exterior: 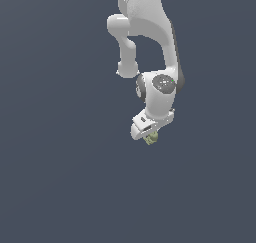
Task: Pick up the object and move it to a goal position.
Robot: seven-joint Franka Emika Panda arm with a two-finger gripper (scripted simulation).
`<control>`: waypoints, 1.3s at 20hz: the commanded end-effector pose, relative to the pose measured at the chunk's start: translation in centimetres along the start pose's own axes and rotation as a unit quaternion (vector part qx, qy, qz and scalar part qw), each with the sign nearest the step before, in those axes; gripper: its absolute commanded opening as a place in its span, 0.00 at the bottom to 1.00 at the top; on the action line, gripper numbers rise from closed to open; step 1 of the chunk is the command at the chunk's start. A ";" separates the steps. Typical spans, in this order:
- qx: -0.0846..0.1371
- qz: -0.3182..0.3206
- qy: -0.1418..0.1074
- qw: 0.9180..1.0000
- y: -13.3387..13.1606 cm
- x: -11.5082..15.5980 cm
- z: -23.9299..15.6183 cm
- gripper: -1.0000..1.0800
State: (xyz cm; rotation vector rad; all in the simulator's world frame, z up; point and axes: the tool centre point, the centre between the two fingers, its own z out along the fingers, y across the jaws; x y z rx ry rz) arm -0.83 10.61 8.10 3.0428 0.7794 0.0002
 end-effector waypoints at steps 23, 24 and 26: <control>0.000 0.000 0.000 1.000 -5.7 -6.5 -9.2 0.00; 0.000 0.000 0.000 1.000 -5.7 -6.5 -9.2 0.00; 0.000 0.000 0.000 1.000 -5.7 -6.5 -9.2 0.00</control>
